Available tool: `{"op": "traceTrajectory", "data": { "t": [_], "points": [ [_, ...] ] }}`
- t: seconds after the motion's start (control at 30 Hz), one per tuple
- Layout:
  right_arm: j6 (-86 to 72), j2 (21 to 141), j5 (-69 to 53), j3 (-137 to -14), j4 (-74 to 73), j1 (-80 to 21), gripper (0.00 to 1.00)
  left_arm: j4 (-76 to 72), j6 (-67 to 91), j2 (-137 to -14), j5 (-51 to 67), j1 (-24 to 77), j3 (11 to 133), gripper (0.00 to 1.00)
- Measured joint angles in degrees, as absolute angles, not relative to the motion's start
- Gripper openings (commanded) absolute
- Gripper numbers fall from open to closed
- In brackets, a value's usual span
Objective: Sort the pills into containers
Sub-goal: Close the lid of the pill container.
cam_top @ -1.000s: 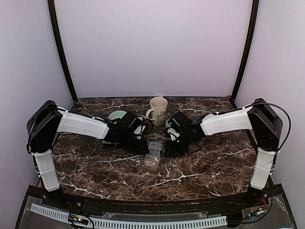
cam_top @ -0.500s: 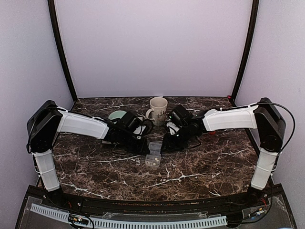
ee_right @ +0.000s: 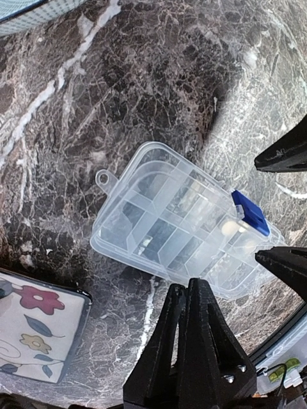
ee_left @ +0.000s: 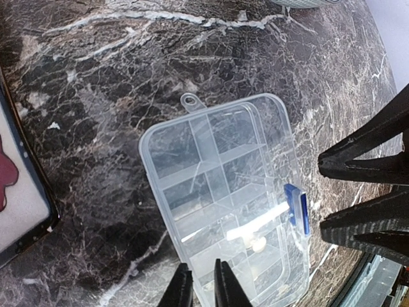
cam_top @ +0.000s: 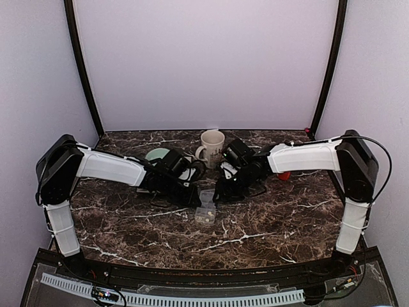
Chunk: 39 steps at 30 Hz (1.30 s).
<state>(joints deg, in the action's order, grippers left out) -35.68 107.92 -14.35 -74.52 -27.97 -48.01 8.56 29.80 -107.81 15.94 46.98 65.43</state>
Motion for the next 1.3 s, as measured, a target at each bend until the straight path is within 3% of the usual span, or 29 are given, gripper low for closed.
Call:
{"op": "traceTrajectory", "data": {
  "t": [1.03,1.3],
  "points": [
    [-35.9,114.2,-14.1,-78.1,-31.6,-48.3,0.37,8.6,29.8,-107.8,16.7,47.0,66.7,0.14],
    [-36.4,114.9,-14.3,-79.0,-32.1,-48.4,0.31,8.4,29.8,-107.8,16.7,47.0,66.6,0.13]
  ]
}}
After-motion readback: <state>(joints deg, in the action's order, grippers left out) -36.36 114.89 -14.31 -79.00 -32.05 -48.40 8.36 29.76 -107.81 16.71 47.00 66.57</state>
